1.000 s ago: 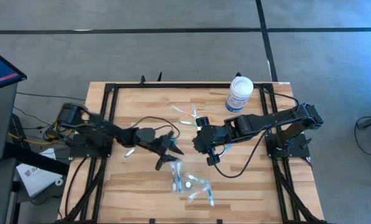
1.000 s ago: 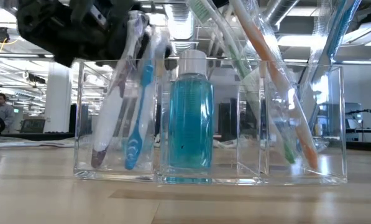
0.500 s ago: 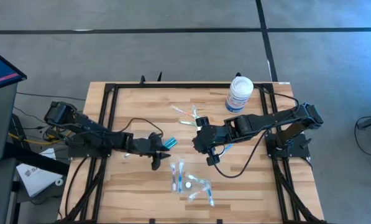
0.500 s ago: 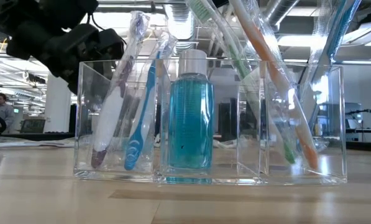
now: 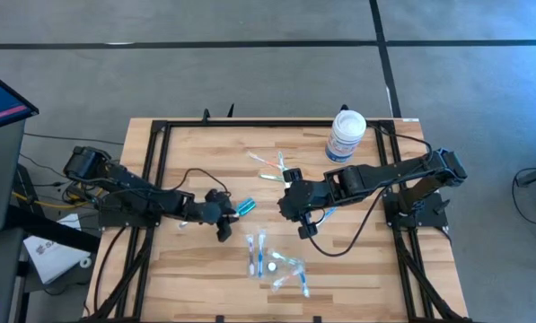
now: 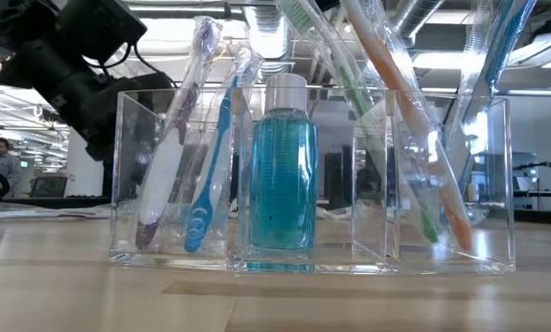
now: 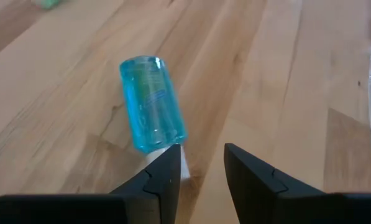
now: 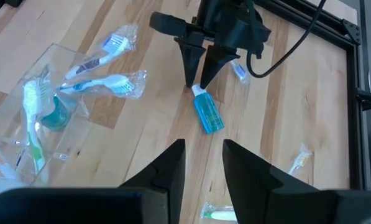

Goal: Pick & Place toothbrushing station
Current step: Put the blue mouthwash bottle into the transparent organizer

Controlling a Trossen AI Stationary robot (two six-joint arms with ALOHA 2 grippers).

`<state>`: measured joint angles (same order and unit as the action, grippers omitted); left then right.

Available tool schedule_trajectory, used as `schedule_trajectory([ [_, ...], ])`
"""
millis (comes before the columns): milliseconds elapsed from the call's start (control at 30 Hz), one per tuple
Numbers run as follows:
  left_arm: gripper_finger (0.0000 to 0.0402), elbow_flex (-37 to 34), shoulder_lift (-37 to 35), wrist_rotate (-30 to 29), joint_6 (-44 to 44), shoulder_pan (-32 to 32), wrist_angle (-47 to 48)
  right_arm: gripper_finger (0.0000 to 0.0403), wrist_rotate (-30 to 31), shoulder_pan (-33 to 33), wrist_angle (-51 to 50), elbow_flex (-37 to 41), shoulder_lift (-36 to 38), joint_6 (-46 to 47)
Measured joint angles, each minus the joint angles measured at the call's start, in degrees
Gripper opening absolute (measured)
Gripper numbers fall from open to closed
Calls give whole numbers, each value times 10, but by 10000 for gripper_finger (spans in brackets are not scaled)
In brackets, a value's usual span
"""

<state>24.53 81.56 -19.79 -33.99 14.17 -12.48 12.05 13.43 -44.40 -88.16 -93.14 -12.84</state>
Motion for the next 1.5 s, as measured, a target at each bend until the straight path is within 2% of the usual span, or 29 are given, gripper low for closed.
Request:
schedule_trajectory([
  [567, 175, 0, 0, -24, -12, 0, 25, 98, 0, 0, -2, 0, 0, 3],
  [900, 176, 0, 1, -29, -27, 0, 41, 98, 0, 0, -2, 0, 0, 4],
  [1133, 176, 1, 47, -33, -37, 0, 32, 98, 0, 0, -1, 0, 0, 4],
  [1333, 176, 2, 81, -70, -42, 7, -1, 98, 0, -1, 0, 0, 0, 4],
  [1500, 173, 2, 83, -78, -29, 12, 0, 98, 0, -1, 0, 0, 0, 4],
])
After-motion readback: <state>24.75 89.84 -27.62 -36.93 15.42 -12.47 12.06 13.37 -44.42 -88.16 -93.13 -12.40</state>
